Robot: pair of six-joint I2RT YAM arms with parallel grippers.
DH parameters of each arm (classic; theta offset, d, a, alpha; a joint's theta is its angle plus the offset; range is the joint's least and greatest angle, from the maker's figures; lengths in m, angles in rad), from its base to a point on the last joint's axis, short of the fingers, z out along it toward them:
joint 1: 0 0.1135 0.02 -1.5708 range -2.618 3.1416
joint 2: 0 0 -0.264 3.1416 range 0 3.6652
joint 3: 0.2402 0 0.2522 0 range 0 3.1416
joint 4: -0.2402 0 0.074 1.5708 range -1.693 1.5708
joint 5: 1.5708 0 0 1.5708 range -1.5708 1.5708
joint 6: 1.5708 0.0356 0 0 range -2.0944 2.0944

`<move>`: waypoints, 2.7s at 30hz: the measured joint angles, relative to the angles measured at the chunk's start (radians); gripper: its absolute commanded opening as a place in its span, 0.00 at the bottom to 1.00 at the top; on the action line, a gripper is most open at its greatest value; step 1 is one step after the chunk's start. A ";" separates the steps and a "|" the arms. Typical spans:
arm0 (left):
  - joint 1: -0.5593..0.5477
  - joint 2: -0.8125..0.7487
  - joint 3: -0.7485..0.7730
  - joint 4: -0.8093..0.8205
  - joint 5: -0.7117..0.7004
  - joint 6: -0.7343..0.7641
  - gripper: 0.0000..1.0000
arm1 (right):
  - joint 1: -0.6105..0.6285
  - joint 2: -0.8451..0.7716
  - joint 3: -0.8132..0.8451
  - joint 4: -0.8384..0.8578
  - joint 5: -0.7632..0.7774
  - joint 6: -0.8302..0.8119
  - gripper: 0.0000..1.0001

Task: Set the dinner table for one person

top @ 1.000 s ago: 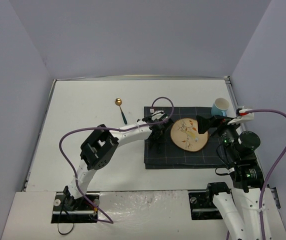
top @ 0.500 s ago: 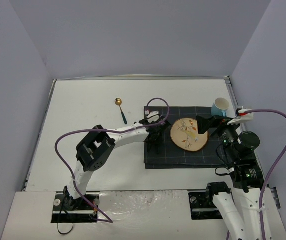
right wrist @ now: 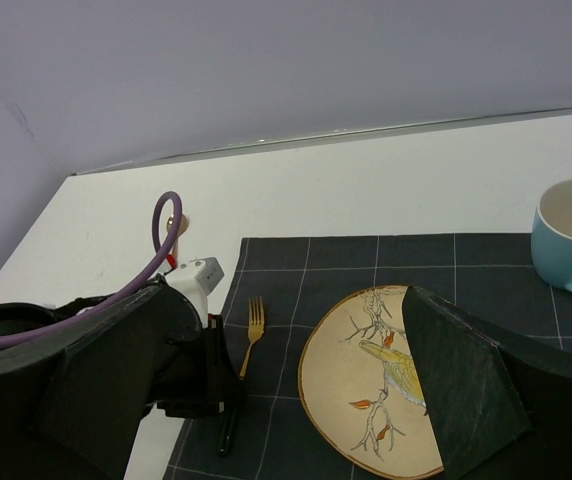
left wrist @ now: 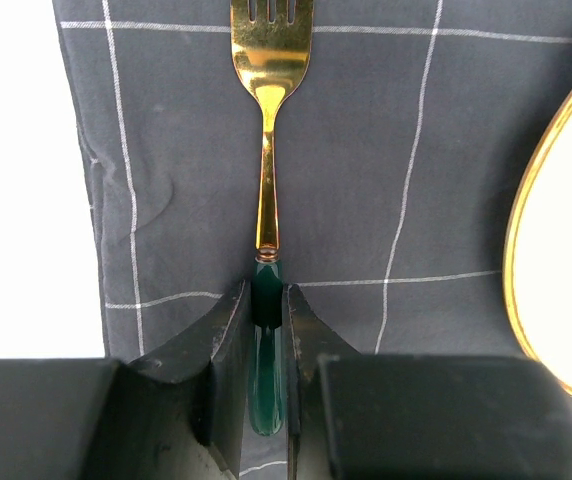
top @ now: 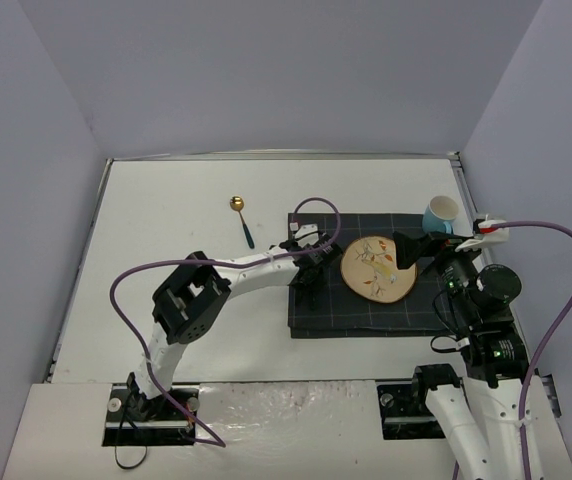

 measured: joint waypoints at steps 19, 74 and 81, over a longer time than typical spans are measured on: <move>-0.023 -0.002 0.023 -0.107 -0.037 0.040 0.46 | 0.000 -0.008 -0.001 0.000 0.000 0.000 1.00; 0.704 -0.871 -0.446 -0.069 -0.164 0.713 0.97 | 0.696 1.685 0.856 0.081 0.314 -0.166 0.74; 0.704 -0.868 -0.446 -0.070 -0.162 0.709 0.97 | 0.706 1.768 0.856 0.247 0.339 -0.176 0.59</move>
